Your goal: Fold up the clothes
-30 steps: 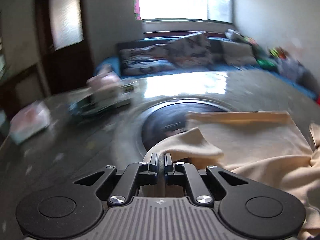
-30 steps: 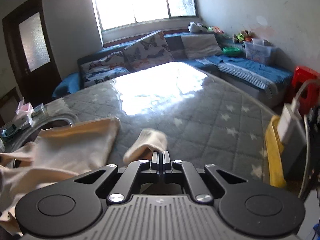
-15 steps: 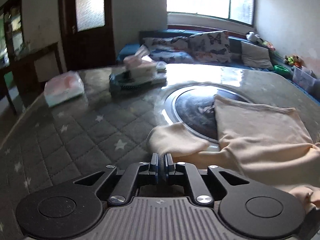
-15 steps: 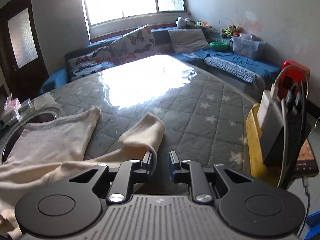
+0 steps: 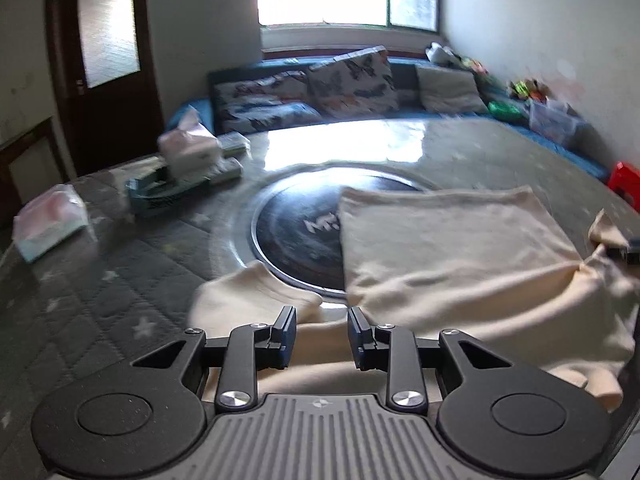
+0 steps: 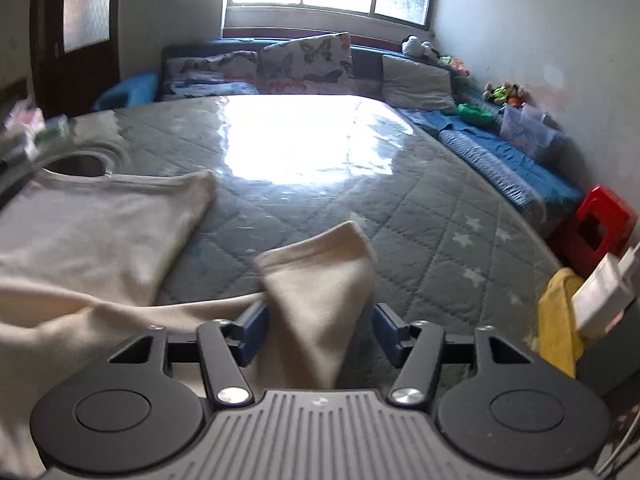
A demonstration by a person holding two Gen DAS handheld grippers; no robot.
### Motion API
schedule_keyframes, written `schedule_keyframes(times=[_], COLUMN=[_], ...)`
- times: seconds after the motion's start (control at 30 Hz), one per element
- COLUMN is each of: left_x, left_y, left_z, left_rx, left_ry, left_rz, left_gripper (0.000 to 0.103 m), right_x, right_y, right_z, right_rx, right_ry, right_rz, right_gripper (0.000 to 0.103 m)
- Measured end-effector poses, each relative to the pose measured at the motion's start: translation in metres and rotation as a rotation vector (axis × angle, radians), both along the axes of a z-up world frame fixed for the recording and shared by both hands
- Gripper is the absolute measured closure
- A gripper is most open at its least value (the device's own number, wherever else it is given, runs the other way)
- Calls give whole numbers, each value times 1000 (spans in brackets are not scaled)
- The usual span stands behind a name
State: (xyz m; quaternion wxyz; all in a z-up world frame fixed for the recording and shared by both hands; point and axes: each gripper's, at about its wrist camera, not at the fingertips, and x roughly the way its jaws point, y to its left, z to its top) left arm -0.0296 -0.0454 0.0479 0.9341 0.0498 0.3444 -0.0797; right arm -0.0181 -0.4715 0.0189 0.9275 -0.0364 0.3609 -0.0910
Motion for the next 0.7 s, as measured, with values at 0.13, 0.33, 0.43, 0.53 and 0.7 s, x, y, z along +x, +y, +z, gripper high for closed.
schedule_keyframes(times=[0.13,0.33,0.43,0.53,0.7], left_x=[10,19,21,22,26], left_y=[-3,5,9,13,21], left_z=[-12,-23,-25,-25,-26], left_rx=[12,10,4,4,33], left_ry=[39,69,71,66,47], left_rz=[4,39,52,73,127], left_gripper=[72,72,72,72,70], right_x=[5,-1,-5,-6,-7], right_y=[-18,-30,-31,-22,5], right_z=[5,21,28,32,24], right_rx=[-53,-82,-81,-38,23], right_ry=[-16,-66,-90,-86,-54], right_rz=[-63,-114,-120,-67,26], right_gripper=[39,38,38,38,37])
